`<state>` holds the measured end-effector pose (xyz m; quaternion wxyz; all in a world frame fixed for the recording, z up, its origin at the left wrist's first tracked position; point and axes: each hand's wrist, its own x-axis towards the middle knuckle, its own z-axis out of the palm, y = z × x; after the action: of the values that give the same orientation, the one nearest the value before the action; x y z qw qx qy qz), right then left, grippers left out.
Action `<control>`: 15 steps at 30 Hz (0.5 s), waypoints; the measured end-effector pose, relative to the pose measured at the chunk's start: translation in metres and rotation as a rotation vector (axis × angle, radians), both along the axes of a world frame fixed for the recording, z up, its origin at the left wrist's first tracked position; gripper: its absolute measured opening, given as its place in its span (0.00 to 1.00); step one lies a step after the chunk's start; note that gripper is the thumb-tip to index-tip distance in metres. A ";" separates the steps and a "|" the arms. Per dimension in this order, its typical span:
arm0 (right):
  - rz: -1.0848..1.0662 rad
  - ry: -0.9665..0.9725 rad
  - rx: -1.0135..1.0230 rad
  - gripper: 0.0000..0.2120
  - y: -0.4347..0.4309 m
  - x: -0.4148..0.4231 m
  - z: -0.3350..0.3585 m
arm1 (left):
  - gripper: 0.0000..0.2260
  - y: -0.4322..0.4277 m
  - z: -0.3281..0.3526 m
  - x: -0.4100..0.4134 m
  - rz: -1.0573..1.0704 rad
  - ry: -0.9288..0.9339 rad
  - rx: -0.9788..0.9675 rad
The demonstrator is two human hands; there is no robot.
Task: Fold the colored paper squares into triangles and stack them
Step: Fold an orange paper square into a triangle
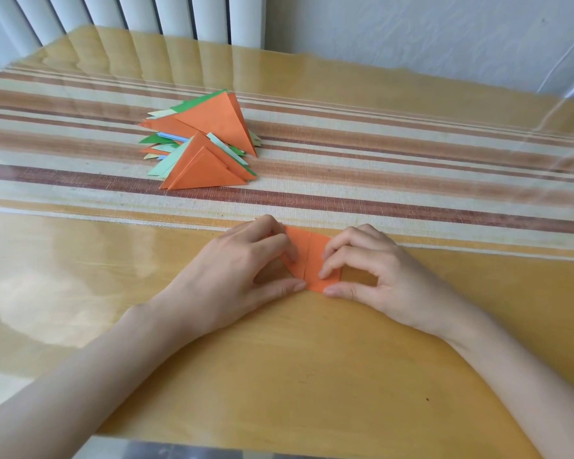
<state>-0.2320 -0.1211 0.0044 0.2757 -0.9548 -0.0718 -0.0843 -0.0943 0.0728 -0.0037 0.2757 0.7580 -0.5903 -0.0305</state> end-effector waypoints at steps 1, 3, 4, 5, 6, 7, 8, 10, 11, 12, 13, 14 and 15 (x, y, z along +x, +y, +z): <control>0.013 -0.046 -0.031 0.11 0.001 0.000 0.000 | 0.18 0.000 0.000 0.000 -0.006 0.002 0.002; 0.029 -0.139 -0.092 0.12 0.005 0.001 -0.001 | 0.18 0.001 0.001 -0.001 -0.019 0.005 0.006; 0.029 -0.177 -0.101 0.12 0.006 0.002 -0.001 | 0.18 0.002 0.002 -0.001 -0.031 -0.002 0.006; 0.023 -0.199 -0.087 0.12 0.008 0.002 0.000 | 0.18 0.004 0.002 -0.002 -0.050 -0.027 0.006; 0.015 -0.208 -0.065 0.13 0.010 0.003 0.002 | 0.17 0.007 0.003 -0.002 -0.074 -0.076 0.006; 0.005 -0.208 -0.053 0.13 0.012 0.005 0.002 | 0.16 0.010 0.003 -0.003 -0.097 -0.141 0.003; -0.002 -0.205 -0.053 0.12 0.014 0.007 0.002 | 0.15 0.012 0.002 -0.004 -0.120 -0.209 0.000; 0.005 -0.175 -0.031 0.12 0.013 0.010 0.001 | 0.15 0.015 0.002 -0.006 -0.152 -0.287 -0.007; 0.017 -0.144 0.011 0.12 0.010 0.008 0.001 | 0.14 0.015 0.002 -0.007 -0.155 -0.287 -0.009; 0.029 -0.094 0.065 0.12 0.004 0.006 0.002 | 0.14 0.015 0.002 -0.008 -0.151 -0.268 -0.011; 0.033 -0.037 0.112 0.13 -0.002 0.001 0.005 | 0.14 0.014 0.003 -0.008 -0.144 -0.245 -0.013; 0.033 0.021 0.140 0.13 -0.008 -0.003 0.007 | 0.13 0.013 0.003 -0.008 -0.133 -0.226 -0.013; 0.036 0.067 0.154 0.13 -0.014 -0.007 0.009 | 0.13 0.012 0.003 -0.008 -0.122 -0.212 -0.013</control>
<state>-0.2393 -0.1348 0.0134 0.3520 -0.9317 -0.0732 -0.0524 -0.1022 0.0849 -0.0009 0.2142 0.7179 -0.6613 0.0370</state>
